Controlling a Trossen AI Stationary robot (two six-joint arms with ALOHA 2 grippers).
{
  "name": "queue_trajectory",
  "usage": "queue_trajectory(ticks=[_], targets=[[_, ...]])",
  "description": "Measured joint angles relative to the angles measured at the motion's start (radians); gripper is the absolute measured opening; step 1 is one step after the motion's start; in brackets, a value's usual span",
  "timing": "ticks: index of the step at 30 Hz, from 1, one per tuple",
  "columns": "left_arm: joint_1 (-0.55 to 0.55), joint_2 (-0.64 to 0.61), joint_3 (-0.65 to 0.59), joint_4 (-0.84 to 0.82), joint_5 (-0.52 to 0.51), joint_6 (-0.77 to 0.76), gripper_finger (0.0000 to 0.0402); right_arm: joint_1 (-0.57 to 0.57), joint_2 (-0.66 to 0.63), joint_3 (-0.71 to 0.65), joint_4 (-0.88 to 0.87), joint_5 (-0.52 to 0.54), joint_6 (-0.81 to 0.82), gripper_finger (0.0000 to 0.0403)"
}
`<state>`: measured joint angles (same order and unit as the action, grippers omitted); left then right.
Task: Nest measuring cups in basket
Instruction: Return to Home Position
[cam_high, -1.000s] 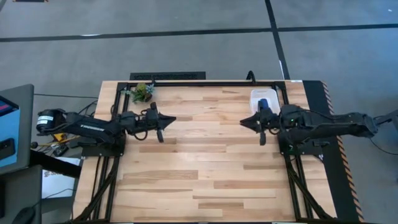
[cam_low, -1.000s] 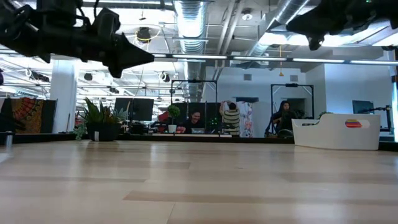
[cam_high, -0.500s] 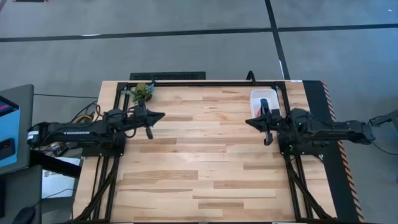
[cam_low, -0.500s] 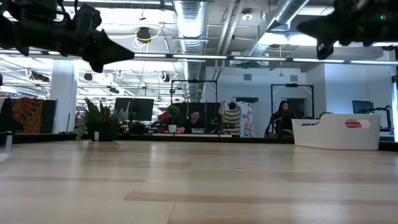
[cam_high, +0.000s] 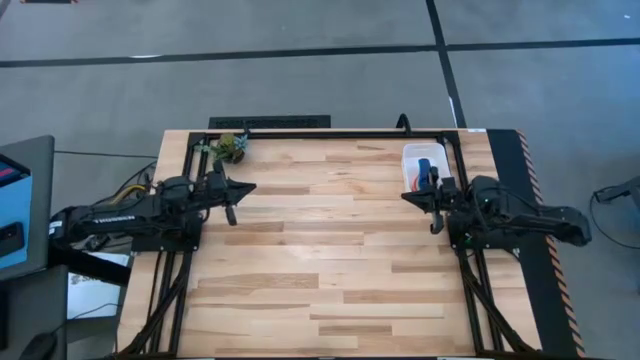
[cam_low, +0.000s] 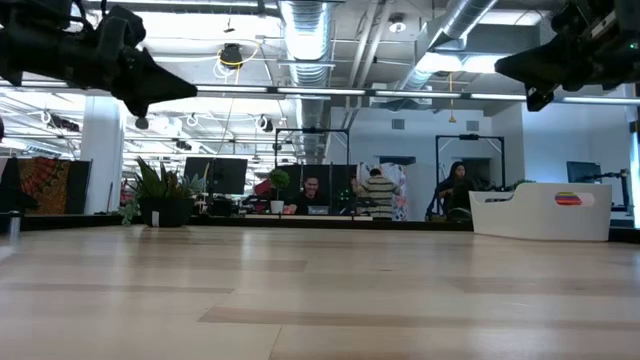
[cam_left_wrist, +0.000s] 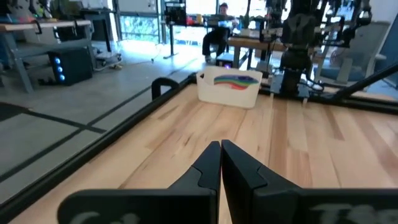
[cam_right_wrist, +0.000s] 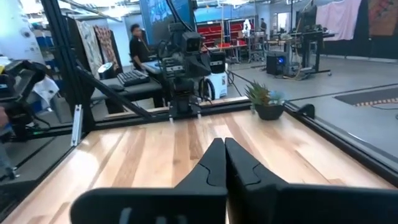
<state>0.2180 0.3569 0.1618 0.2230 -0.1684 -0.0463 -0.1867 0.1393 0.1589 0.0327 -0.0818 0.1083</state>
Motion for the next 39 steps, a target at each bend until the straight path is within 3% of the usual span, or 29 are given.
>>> queue_trajectory(ticks=[9,20,25,28,33,39], targets=[[0.000,-0.110,-0.119,0.011,-0.003,-0.044,0.0000,-0.006,-0.139,0.000,-0.168,-0.026,-0.003,0.0005],[0.000,-0.236,-0.151,-0.034,0.014,-0.040,0.0000,-0.006,-0.138,0.000,-0.190,-0.026,-0.001,0.0005],[0.000,-0.326,-0.151,-0.105,0.089,-0.047,0.0000,-0.003,-0.138,0.000,-0.212,-0.025,0.021,0.0012],[-0.001,-0.357,-0.152,-0.137,0.091,-0.054,0.0000,0.007,-0.138,-0.020,-0.170,-0.024,0.023,0.0010],[-0.001,-0.353,-0.152,-0.176,0.091,-0.065,0.0000,0.017,-0.138,-0.143,0.041,-0.025,0.053,0.0006],[-0.008,-0.353,-0.152,-0.182,0.085,-0.070,0.0000,0.019,-0.130,-0.150,0.020,-0.023,0.085,0.0010]])
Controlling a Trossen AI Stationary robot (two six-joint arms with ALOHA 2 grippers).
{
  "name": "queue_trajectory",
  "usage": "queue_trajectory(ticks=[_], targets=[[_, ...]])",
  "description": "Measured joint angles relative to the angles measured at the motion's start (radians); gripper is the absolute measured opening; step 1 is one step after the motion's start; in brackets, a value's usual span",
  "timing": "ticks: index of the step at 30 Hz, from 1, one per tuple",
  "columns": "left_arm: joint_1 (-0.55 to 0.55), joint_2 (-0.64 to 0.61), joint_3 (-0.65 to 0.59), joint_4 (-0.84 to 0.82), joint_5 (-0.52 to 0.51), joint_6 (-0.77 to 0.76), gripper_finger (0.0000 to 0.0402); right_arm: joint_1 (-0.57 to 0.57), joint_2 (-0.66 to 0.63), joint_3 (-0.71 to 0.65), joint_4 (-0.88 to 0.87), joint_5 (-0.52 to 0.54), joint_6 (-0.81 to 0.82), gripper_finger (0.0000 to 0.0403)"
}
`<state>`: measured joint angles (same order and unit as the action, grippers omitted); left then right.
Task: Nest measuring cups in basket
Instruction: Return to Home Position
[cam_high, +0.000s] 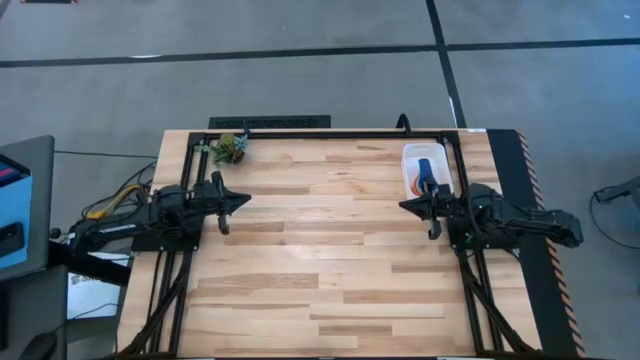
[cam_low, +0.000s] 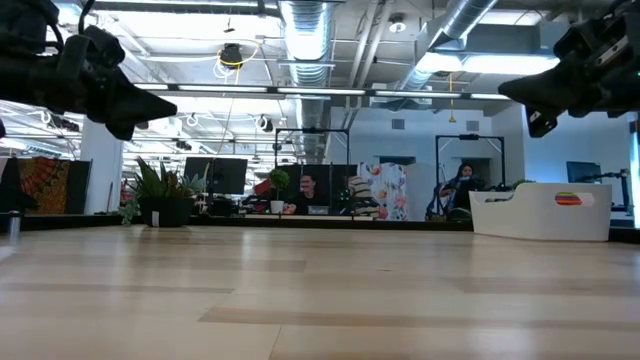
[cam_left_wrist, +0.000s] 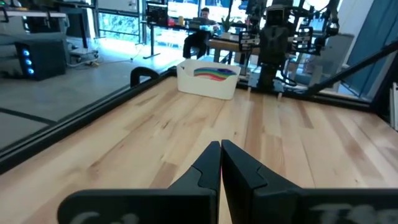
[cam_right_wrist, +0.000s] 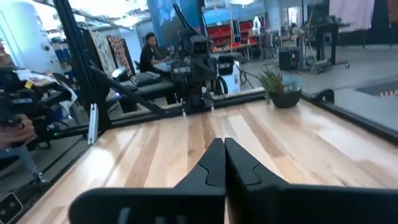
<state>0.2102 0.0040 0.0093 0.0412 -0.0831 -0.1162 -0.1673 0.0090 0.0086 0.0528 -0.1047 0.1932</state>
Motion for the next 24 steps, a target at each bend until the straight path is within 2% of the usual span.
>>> queue_trajectory(ticks=[7,16,24], targets=[[-0.028,0.000,0.000,0.001,-0.027,-0.010,0.0000,0.044,-0.007,-0.001,-0.006,-0.022,0.013,0.0012],[-0.117,0.000,-0.002,0.043,-0.092,-0.001,0.0000,0.127,-0.008,-0.002,-0.018,0.059,-0.017,0.0007],[-0.141,0.000,-0.002,0.013,-0.090,0.025,0.0000,0.126,-0.007,-0.002,-0.030,0.121,0.016,0.0053]])
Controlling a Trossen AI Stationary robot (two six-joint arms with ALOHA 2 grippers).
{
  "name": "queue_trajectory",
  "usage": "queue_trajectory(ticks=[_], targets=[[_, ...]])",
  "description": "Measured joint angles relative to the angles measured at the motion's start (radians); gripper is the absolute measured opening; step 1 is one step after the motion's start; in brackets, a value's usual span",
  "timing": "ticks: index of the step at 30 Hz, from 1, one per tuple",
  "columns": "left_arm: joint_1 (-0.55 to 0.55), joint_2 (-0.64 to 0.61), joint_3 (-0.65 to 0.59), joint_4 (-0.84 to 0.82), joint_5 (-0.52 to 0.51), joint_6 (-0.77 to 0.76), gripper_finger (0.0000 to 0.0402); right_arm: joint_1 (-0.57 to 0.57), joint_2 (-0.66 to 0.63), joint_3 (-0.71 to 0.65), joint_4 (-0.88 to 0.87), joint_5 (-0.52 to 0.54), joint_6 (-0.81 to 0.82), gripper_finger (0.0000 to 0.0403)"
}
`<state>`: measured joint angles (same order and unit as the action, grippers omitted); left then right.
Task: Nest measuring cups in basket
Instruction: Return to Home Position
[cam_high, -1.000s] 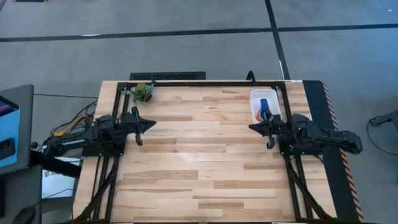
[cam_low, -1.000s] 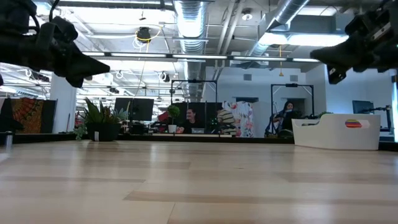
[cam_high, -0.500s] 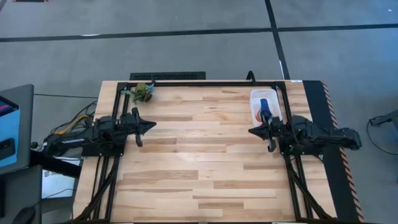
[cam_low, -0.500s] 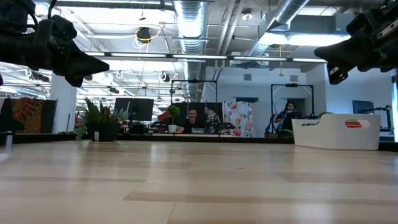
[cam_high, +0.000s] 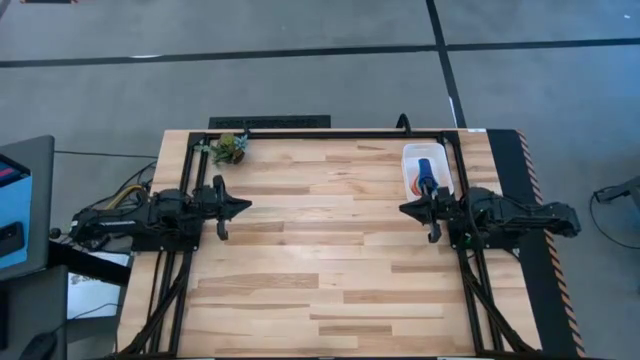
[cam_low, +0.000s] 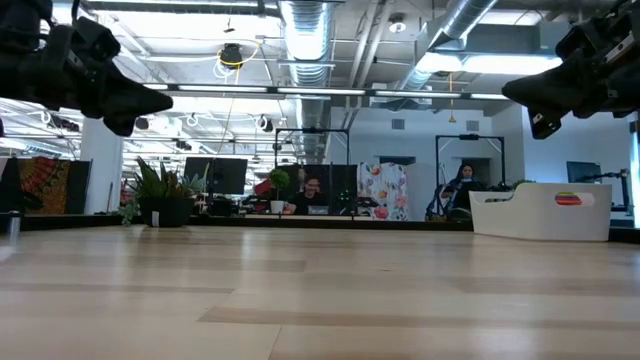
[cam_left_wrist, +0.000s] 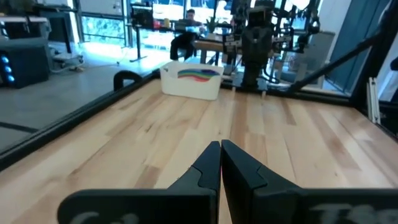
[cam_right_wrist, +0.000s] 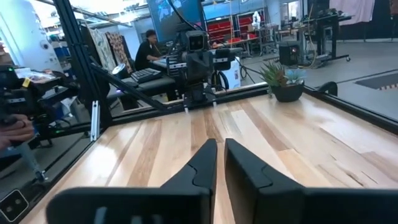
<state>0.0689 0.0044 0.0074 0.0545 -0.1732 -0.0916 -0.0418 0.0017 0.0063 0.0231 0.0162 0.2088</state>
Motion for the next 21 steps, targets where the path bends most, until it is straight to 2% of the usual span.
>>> queue_trajectory(ticks=[6,21], targets=[[0.000,0.003,0.000,-0.003,0.047,-0.054,0.0000,0.000,0.000,0.000,0.003,0.007,0.001,0.0059],[0.000,0.003,0.000,-0.004,0.049,-0.089,0.0000,0.000,0.000,-0.001,0.005,0.010,0.003,0.0060]])
